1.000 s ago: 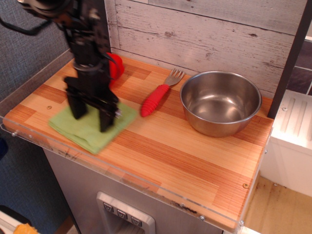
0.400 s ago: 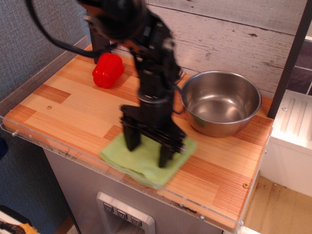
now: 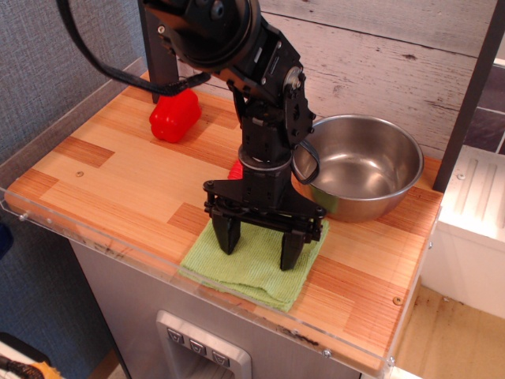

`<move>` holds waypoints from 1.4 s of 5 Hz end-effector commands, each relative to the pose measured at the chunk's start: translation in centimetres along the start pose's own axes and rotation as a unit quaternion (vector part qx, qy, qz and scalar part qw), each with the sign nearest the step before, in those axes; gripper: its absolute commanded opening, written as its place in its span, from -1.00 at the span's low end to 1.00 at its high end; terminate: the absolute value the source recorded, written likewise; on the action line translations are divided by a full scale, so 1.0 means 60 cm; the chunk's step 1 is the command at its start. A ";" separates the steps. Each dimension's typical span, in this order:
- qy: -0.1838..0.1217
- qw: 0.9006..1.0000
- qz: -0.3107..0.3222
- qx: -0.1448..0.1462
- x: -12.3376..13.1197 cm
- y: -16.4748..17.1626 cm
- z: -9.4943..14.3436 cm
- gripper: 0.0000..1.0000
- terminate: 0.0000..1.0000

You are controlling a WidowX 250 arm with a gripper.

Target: Slide green cloth in front of bowl pick it up then drop

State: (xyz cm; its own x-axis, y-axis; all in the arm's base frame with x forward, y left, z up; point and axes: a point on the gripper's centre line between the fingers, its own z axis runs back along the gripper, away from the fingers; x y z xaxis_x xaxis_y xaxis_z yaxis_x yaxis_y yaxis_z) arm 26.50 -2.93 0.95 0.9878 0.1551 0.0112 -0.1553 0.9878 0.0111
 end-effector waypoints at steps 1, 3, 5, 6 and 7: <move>-0.076 0.996 -0.038 -0.006 0.023 0.015 0.078 1.00 -1.00; -0.140 0.983 -0.110 -0.047 0.037 0.020 0.194 1.00 -1.00; -0.124 0.987 -0.077 -0.069 0.023 0.051 0.229 1.00 -1.00; -0.114 0.988 -0.077 -0.067 0.013 0.060 0.226 1.00 -1.00; -0.108 0.989 -0.086 -0.057 0.002 0.067 0.225 1.00 -1.00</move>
State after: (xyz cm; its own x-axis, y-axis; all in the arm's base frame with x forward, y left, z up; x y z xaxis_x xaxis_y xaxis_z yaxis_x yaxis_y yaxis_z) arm 25.73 0.35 13.43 0.9799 -0.0142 0.1991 0.0317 0.9959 -0.0851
